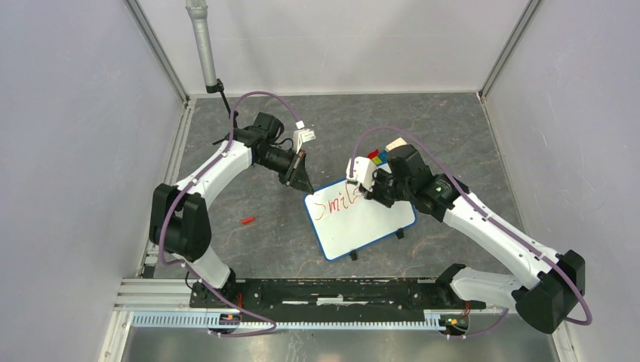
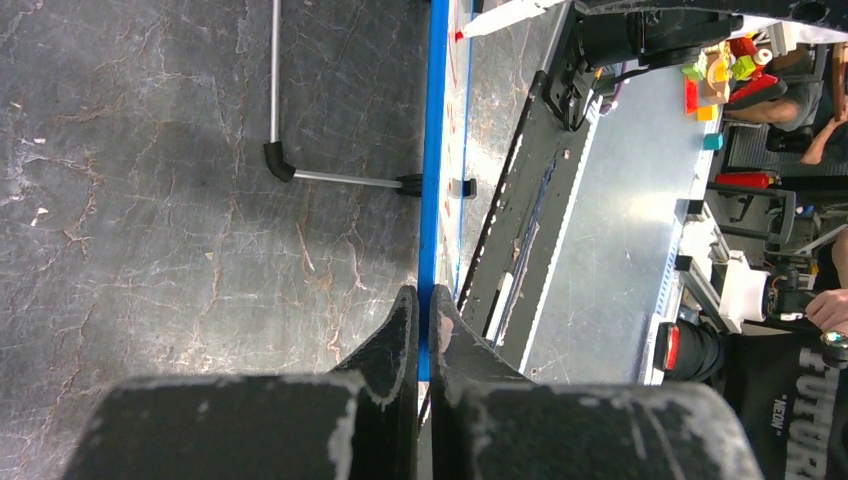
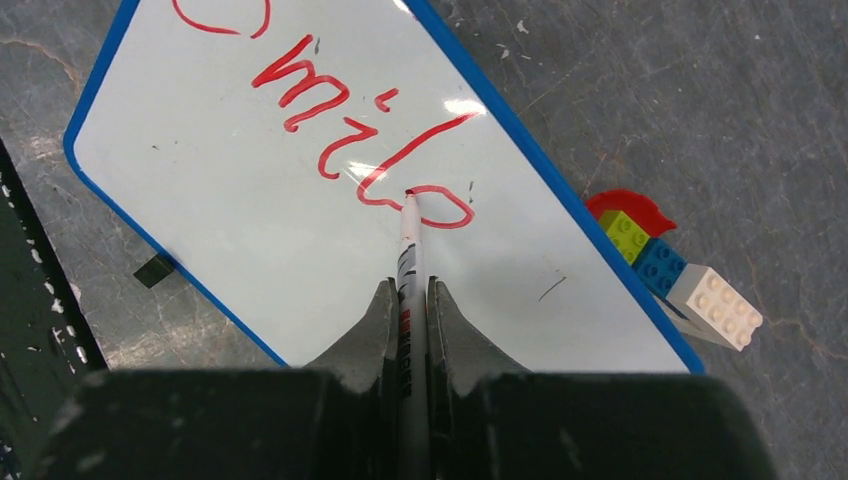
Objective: Write a sentence on the whiteboard
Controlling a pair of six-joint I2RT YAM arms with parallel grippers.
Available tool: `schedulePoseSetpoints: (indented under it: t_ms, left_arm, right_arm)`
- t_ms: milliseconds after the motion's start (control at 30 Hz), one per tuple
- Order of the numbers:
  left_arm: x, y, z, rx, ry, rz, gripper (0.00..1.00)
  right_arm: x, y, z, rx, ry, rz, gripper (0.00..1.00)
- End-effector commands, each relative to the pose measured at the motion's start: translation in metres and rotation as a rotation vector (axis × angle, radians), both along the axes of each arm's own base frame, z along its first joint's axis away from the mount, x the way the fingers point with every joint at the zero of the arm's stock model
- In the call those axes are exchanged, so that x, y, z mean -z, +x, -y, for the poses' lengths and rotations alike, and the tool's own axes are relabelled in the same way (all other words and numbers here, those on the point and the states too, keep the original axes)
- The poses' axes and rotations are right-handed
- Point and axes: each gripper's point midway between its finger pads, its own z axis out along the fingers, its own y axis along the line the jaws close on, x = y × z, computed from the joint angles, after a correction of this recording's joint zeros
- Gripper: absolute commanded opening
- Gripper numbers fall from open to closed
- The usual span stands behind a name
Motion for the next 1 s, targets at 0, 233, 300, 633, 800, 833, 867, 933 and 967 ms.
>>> schedulePoseSetpoints:
  t_ms: [0, 233, 300, 633, 800, 833, 867, 933, 967]
  left_arm:
    - [0.001, 0.003, 0.0, 0.014, -0.002, 0.032, 0.02]
    - [0.002, 0.003, 0.0, 0.015, 0.0, 0.032, 0.02]
    - [0.002, 0.003, 0.0, 0.014, 0.002, 0.031, 0.02]
    - [0.001, 0.003, -0.001, 0.012, 0.007, 0.041, 0.02]
    - [0.001, 0.003, -0.001, 0.012, 0.007, 0.045, 0.02]
    - [0.001, 0.003, -0.001, 0.014, 0.008, 0.047, 0.02]
    - [0.001, 0.003, -0.001, 0.015, 0.007, 0.049, 0.02]
    - [0.001, 0.003, -0.002, 0.013, 0.008, 0.047, 0.02]
    - [0.001, 0.002, -0.001, 0.016, 0.006, 0.046, 0.02]
  right_arm:
    - [0.014, -0.006, 0.006, -0.001, -0.018, -0.022, 0.0]
    - [0.022, -0.011, 0.016, 0.011, -0.048, -0.016, 0.0]
    - [0.023, -0.011, 0.019, 0.015, -0.061, -0.012, 0.0]
    - [0.015, -0.005, 0.028, 0.044, -0.103, 0.023, 0.0]
    - [-0.01, -0.013, 0.016, -0.004, -0.032, 0.005, 0.0]
    - [-0.015, -0.015, 0.013, -0.011, -0.013, -0.003, 0.0]
    - [-0.019, -0.016, 0.012, -0.013, -0.003, -0.007, 0.0]
    - [-0.024, -0.016, 0.01, -0.013, 0.01, -0.002, 0.0]
    - [-0.025, -0.015, 0.011, -0.006, 0.012, 0.005, 0.0]
